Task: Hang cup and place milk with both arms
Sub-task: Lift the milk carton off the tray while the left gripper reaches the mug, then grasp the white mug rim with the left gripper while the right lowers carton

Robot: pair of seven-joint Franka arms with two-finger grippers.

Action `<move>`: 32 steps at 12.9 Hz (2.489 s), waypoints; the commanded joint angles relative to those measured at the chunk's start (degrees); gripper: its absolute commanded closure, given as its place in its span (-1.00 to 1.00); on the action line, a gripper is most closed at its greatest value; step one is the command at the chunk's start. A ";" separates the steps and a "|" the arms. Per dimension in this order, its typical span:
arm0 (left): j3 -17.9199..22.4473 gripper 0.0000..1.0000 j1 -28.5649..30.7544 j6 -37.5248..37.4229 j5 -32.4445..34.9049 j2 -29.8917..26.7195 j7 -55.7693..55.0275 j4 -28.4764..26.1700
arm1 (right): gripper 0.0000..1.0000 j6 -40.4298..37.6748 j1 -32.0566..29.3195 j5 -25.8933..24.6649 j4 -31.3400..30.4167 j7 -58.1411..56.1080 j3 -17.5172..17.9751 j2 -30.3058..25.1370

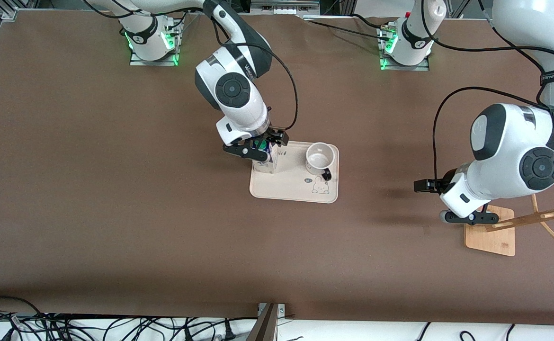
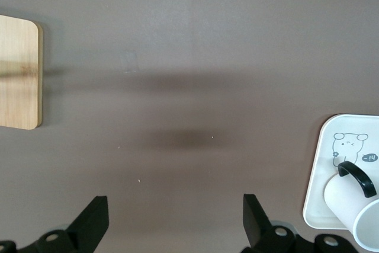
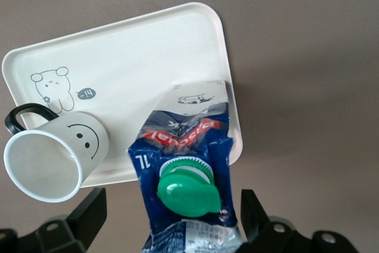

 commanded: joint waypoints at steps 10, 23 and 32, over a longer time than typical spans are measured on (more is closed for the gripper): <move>-3.98 -1.00 -0.41 1.98 -1.50 3.03 -4.81 0.56 | 0.22 -2.67 -0.03 -0.90 -0.35 -1.37 -1.35 -1.12; -11.46 -1.00 -8.66 4.00 2.86 4.26 -24.26 0.21 | 0.22 -24.30 -11.72 -0.02 5.12 -38.97 -12.50 -4.11; -12.24 -1.00 -13.94 9.45 4.56 9.62 -57.35 0.21 | 0.21 -21.32 -11.99 0.07 -3.50 -50.50 -20.07 -5.60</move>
